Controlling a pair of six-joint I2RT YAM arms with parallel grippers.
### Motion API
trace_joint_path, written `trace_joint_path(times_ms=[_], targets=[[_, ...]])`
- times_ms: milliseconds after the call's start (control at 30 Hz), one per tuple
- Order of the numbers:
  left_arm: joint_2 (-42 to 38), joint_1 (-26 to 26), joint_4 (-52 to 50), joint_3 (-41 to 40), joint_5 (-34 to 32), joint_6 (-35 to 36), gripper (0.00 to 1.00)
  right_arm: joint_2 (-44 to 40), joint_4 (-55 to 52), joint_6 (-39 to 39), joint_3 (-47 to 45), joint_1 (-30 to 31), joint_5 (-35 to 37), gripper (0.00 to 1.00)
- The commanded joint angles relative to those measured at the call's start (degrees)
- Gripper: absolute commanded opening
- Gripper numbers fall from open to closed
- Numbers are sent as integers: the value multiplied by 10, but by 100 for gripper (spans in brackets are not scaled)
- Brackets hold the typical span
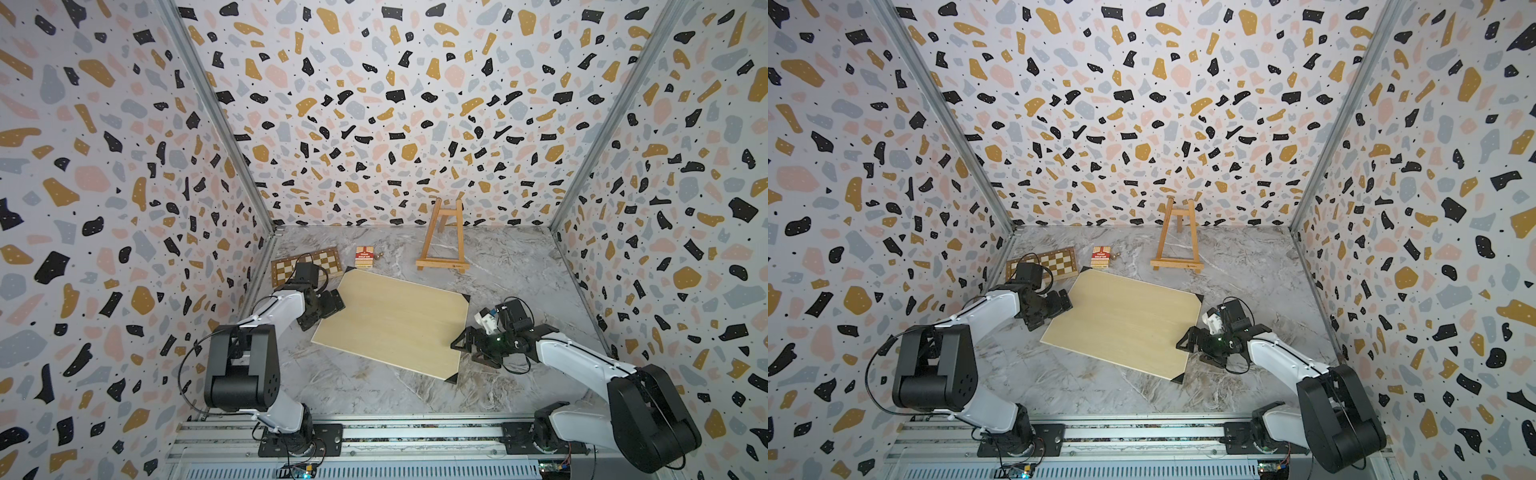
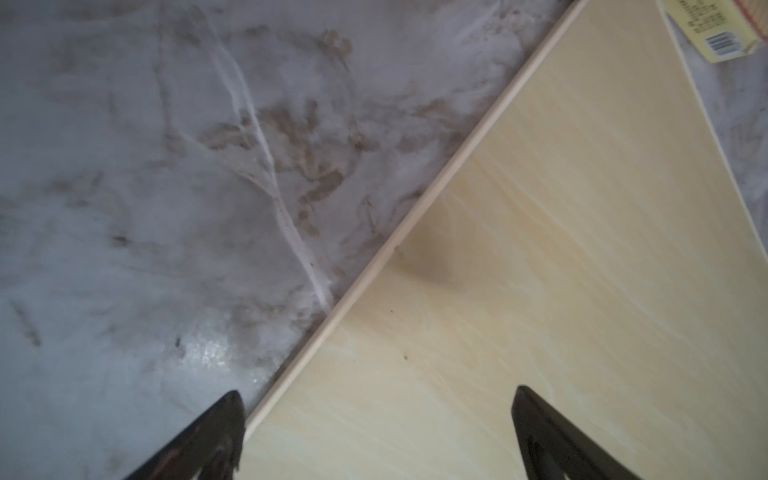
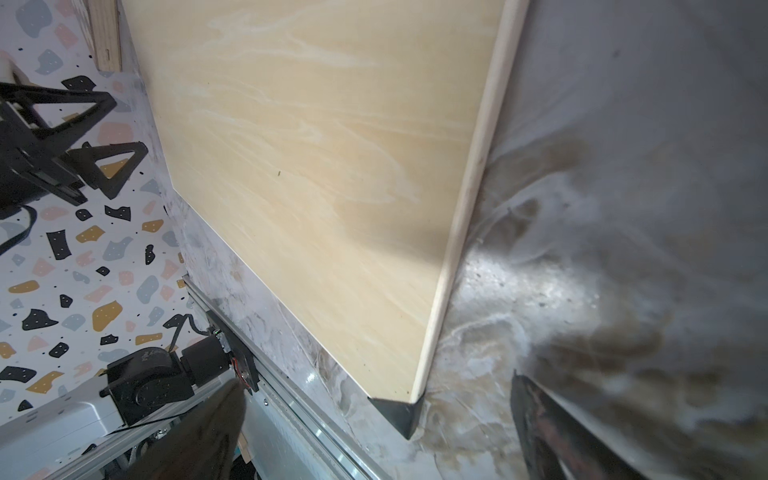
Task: Assemble the easel
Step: Move the drawing board to the center of the board.
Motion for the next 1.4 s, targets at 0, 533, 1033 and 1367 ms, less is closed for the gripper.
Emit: trace_joint_path(times_ms=[0,533,1033,1367], targets=[[22,13,2,13,-9,31,99,8,9,7,12,4,3,100],[13,-3,66,-119,224,-5,89,69,113,31,-28,16,-91,100],[-53,-33,85,-201,257,-34,85,-122,179,75,-77,-56,-257,100],[-109,-73,70,-240,276,-61,84,-147,187,67,-116,-41,-255,100]])
